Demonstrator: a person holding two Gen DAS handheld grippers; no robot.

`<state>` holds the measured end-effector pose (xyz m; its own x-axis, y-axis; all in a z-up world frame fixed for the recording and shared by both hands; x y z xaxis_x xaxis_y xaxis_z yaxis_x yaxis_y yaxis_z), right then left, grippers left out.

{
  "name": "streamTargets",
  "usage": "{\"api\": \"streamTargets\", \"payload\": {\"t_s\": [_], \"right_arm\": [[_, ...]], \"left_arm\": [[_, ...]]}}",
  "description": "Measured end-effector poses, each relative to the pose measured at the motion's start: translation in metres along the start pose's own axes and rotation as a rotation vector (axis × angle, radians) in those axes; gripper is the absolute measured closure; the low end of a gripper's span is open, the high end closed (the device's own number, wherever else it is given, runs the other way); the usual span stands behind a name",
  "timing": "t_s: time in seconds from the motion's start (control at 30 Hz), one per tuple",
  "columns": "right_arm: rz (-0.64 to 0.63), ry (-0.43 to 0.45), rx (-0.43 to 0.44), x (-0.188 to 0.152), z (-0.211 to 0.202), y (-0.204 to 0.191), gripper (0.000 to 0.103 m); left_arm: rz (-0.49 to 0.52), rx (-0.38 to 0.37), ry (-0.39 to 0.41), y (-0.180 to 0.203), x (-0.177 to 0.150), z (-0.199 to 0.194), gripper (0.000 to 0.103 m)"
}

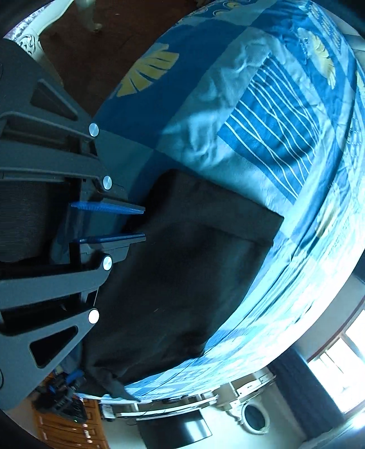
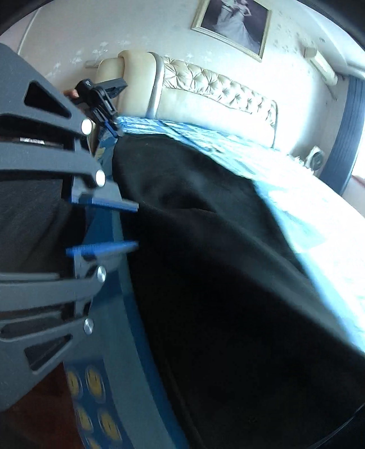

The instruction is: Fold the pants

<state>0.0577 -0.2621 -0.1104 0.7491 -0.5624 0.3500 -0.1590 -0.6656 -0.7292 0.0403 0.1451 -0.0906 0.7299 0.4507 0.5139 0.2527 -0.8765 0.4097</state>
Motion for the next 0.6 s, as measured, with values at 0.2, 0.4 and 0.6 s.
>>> {"api": "streamTargets", "payload": {"t_s": [0.2,0.4,0.6], "right_arm": [[0.030,0.247,-0.179,0.100,-0.084,0.054,0.050],[0.066,0.394,-0.390,0.218,-0.112,0.092,0.049],[0.126,0.378,-0.573,0.294,-0.069,0.124,0.048]], "left_arm": [[0.088,0.002,0.077,0.026,0.006,-0.013,0.074],[0.074,-0.039,0.096,0.066,0.014,0.008,0.065],[0.092,-0.089,0.060,0.105,-0.012,0.027,0.053]]}}
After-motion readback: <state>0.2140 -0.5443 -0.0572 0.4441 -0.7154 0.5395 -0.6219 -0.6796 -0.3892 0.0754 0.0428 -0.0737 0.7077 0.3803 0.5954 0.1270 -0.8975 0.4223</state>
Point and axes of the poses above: each gripper's, at about its wrist camera, not at the fingertips, and z roughly the way its jaws point, y to its right, x to its top, the point moved 5 cm from there along z, roughly the way its jaws point, and after that the axes turned 13 degrees about y, right-handed, at the moved point
